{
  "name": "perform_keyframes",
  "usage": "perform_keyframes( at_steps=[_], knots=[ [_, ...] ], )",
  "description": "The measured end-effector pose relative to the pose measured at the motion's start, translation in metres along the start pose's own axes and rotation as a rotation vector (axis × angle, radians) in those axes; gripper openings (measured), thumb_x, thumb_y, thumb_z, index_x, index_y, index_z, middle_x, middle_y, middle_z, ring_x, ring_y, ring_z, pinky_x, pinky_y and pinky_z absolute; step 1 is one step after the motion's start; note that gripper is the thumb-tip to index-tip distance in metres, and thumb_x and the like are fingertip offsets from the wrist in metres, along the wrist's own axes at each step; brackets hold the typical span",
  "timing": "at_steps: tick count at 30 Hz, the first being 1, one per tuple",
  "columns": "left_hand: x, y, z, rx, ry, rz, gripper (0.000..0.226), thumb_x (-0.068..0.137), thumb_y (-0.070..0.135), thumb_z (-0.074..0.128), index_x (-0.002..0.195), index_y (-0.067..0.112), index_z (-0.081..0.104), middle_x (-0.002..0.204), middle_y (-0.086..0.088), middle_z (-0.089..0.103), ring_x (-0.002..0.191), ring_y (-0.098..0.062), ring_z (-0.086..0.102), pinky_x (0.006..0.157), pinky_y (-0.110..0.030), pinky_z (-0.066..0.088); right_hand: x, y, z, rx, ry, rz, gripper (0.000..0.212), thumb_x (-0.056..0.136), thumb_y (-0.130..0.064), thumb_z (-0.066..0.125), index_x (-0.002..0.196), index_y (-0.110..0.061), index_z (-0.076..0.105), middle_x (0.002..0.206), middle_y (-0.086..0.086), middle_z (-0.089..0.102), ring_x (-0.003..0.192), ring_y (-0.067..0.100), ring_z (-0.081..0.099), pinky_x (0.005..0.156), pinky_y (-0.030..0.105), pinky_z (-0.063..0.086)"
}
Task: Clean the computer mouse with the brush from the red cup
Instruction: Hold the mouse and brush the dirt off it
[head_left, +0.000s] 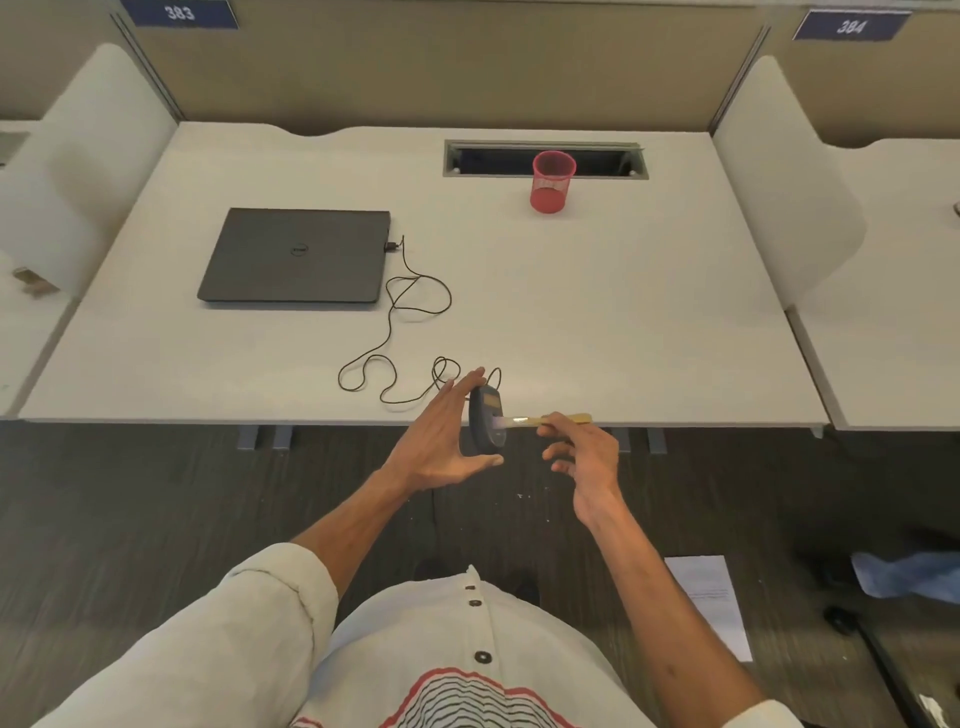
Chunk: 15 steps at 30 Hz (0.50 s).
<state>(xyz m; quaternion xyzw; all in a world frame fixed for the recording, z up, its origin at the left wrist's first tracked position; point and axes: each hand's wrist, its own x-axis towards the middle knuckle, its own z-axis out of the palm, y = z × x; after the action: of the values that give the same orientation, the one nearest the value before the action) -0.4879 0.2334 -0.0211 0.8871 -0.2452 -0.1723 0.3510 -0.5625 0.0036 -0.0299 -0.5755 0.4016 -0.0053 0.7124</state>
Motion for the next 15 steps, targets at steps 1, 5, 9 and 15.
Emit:
perform_keyframes(
  at_steps=[1, 5, 9, 15],
  knots=[
    [0.001, 0.000, 0.001, -0.001, -0.001, -0.003, 0.128, 0.079, 0.065, 0.090, 0.173, 0.032, 0.010, 0.182, 0.011, 0.016, 0.168, -0.013, 0.008, 0.138, -0.044, 0.013, 0.000, 0.001, 0.002, -0.014, -0.041, 0.003, 0.017, 0.099, -0.029, 0.082, 0.103, -0.013, 0.085, 0.094, 0.006, 0.086, 0.064, 0.014, 0.070, 0.061, 0.027, 0.054],
    [0.003, 0.001, 0.001, -0.012, -0.008, -0.024, 0.128, 0.079, 0.066, 0.089, 0.173, 0.033, 0.009, 0.183, 0.011, 0.015, 0.172, -0.024, 0.009, 0.139, -0.050, 0.014, 0.003, 0.007, 0.005, -0.113, -0.012, 0.019, 0.014, 0.099, -0.028, 0.082, 0.099, -0.015, 0.085, 0.088, 0.002, 0.086, 0.060, 0.011, 0.068, 0.059, 0.026, 0.053],
    [0.003, -0.002, 0.000, -0.001, -0.005, -0.033, 0.129, 0.078, 0.068, 0.089, 0.173, 0.032, 0.009, 0.183, 0.011, 0.014, 0.172, -0.024, 0.010, 0.140, -0.052, 0.015, 0.009, 0.010, -0.002, -0.160, 0.103, 0.010, 0.012, 0.100, -0.028, 0.081, 0.093, -0.018, 0.083, 0.086, 0.000, 0.085, 0.064, 0.014, 0.067, 0.064, 0.032, 0.053],
    [0.005, -0.002, -0.001, 0.002, -0.011, -0.035, 0.130, 0.078, 0.067, 0.090, 0.173, 0.033, 0.009, 0.183, 0.010, 0.017, 0.171, -0.024, 0.012, 0.139, -0.054, 0.018, 0.012, 0.006, -0.009, -0.054, 0.096, -0.004, 0.011, 0.100, -0.026, 0.081, 0.099, -0.015, 0.084, 0.092, 0.004, 0.086, 0.059, 0.012, 0.064, 0.057, 0.027, 0.049]
  ],
)
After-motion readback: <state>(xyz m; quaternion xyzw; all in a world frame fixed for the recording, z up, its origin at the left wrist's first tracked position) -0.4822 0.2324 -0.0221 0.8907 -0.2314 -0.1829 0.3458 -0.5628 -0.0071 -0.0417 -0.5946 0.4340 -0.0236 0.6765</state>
